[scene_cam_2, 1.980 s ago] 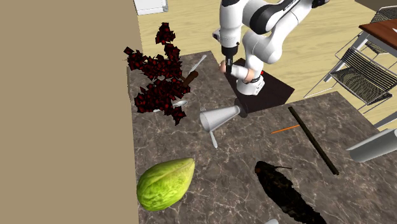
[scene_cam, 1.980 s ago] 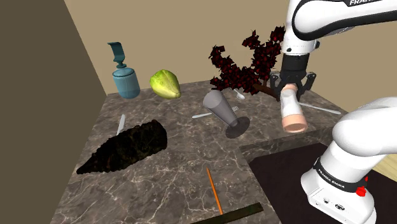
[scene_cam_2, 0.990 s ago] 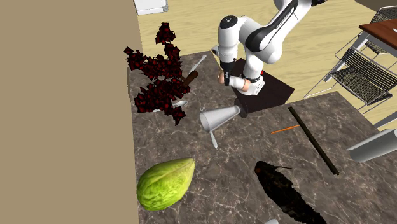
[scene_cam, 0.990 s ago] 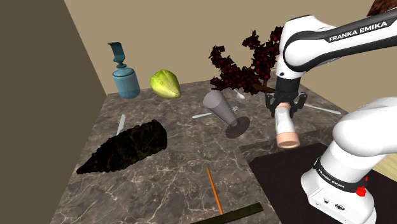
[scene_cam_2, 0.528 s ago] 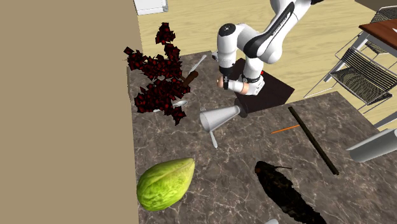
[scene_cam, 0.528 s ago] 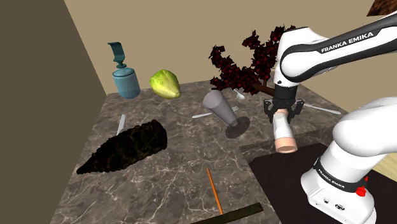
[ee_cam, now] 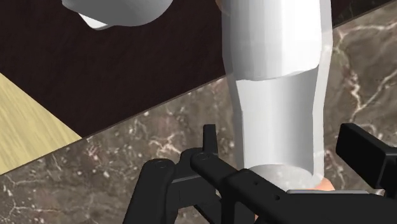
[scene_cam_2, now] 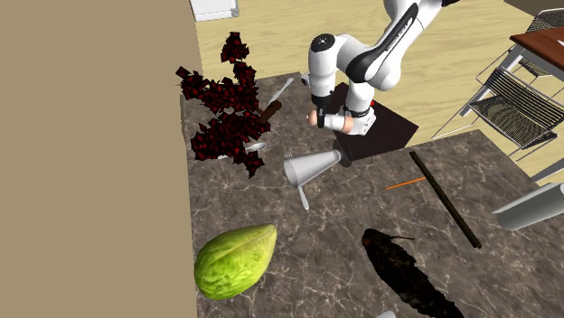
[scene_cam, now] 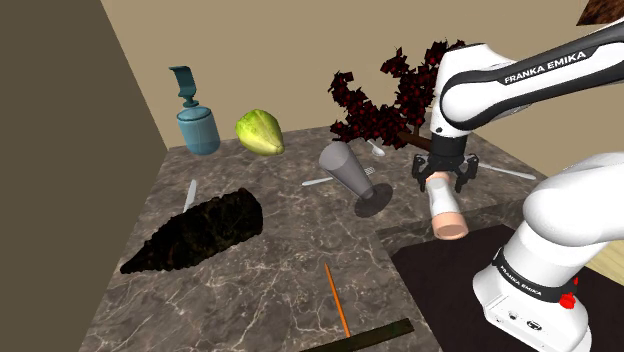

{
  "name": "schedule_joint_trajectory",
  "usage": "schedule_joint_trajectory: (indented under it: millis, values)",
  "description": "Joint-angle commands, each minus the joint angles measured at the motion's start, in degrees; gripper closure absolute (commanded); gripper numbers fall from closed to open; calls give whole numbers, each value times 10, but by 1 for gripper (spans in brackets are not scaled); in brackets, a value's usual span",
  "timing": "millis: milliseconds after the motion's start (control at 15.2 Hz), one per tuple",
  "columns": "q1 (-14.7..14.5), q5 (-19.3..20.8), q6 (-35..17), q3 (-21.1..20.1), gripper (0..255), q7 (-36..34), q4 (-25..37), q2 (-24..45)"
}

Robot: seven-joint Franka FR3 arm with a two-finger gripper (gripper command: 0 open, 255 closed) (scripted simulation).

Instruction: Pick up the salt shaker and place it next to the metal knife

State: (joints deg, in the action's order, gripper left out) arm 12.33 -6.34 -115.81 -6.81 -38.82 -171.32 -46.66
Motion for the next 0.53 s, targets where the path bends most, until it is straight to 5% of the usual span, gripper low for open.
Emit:
schedule_joint_trajectory:
  millis: [0,198,462]
  values:
    - [0,0,0,0,0,0,0,0]
    - [0,0,0,0,0,0,0,0]
    - [5,9,87,7,0,-1,64,-24]
